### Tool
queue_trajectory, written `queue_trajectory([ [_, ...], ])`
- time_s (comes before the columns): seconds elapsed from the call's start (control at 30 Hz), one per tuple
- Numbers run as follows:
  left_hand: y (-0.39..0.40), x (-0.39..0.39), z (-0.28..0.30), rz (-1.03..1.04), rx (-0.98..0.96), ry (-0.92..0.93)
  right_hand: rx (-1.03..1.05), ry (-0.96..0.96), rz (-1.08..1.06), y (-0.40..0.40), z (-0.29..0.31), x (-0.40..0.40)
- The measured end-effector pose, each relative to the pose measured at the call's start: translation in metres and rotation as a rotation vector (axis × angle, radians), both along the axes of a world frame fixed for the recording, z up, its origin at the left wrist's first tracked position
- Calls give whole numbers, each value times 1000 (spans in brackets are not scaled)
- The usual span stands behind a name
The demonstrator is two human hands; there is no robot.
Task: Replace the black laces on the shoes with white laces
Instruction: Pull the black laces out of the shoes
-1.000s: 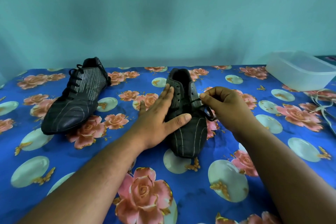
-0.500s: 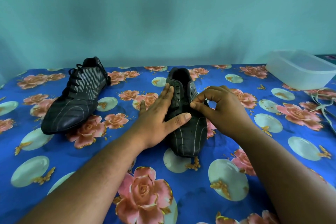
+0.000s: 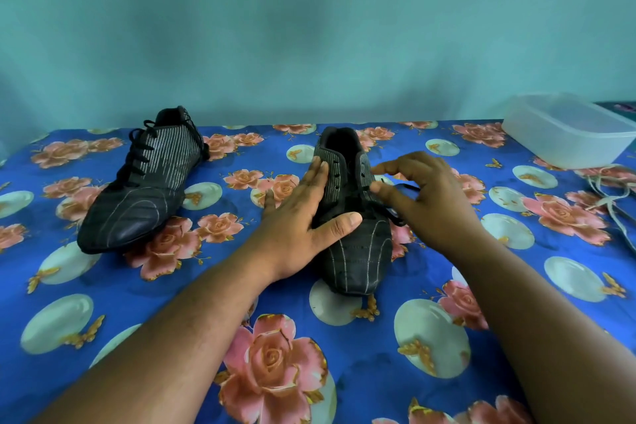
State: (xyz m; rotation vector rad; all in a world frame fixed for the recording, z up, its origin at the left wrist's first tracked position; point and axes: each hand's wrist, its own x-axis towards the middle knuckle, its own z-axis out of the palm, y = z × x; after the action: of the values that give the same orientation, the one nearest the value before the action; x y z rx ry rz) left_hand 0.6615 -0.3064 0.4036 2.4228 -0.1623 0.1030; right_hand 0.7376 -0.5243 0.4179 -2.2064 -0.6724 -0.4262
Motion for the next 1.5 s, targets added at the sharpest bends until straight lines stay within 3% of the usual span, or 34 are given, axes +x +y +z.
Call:
queue_trajectory([
  [0.27, 0, 0, 1, 1, -6, 0, -32, -30, 64, 3, -3, 0],
  [0.53, 0, -1, 0, -1, -8, -7, 15, 110, -280, -24, -11, 29],
  [0.77, 0, 0, 0, -1, -9, -1, -59, -38, 18, 2, -5, 3],
  [0.9, 0, 1, -1, 8, -1, -13, -40, -25, 90, 6, -6, 2],
  [1.27, 0, 0, -1, 3, -19, 1, 39, 131, -284, -21, -6, 25],
  [1.5, 0, 1, -1, 7, -5, 9, -85, -18, 4, 4, -2, 1],
])
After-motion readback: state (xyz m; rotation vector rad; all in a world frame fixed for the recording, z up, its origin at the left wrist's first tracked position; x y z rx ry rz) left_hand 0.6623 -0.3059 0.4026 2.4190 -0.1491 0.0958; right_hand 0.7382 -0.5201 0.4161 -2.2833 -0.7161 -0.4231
